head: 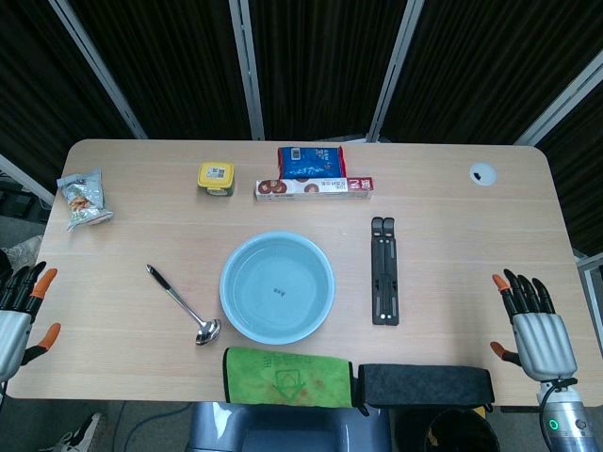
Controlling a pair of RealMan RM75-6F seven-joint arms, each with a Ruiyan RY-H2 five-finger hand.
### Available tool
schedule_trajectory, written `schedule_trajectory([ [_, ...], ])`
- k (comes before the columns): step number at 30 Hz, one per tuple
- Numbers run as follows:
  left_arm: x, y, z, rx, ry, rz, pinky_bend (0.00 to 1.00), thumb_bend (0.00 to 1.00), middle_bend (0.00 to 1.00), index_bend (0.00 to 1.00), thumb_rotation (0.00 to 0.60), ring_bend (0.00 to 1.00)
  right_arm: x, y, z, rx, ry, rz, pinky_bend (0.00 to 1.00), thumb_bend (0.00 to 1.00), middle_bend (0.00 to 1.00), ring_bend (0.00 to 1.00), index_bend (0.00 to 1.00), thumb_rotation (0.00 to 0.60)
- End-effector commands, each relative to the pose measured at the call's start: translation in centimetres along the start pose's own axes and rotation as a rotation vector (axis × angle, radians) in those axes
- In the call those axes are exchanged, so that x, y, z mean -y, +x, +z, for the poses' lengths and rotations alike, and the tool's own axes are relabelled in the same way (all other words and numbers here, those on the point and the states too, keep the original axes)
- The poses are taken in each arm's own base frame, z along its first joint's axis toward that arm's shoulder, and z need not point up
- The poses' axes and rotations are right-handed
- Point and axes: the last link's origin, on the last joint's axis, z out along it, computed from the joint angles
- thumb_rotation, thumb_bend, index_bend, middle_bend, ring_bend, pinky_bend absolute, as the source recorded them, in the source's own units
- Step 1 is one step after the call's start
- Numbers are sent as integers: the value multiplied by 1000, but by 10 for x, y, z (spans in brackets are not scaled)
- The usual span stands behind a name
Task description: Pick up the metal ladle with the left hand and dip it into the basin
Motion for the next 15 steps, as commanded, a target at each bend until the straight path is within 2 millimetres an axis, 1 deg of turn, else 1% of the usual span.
schedule_trajectory([
  [1, -1, 0, 0, 5, -2, -4, 0, 339, 0, 0, 600, 0, 0, 0, 0, 2, -1, -1, 0, 0, 0, 0, 0, 600],
  [9, -6, -6, 2, 30, -6, 6, 0, 337, 0, 0, 600, 0, -1, 1, -2, 9, 4, 14, 0, 0, 0, 0, 0, 600],
  [12, -8, -6, 10, 60, 16, 5, 0, 334, 0, 0, 600, 0, -4, 4, -5, 2, 3, 28, 0, 0, 0, 0, 0, 600],
  [13, -9, -4, 15, 62, 17, 4, 0, 335, 0, 4, 600, 0, -6, 6, -5, -4, -1, 33, 0, 0, 0, 0, 0, 600],
  [15, -11, -1, 22, 59, 9, 17, 0, 339, 0, 83, 600, 0, -8, 7, -5, -11, -9, 40, 0, 0, 0, 0, 0, 600],
])
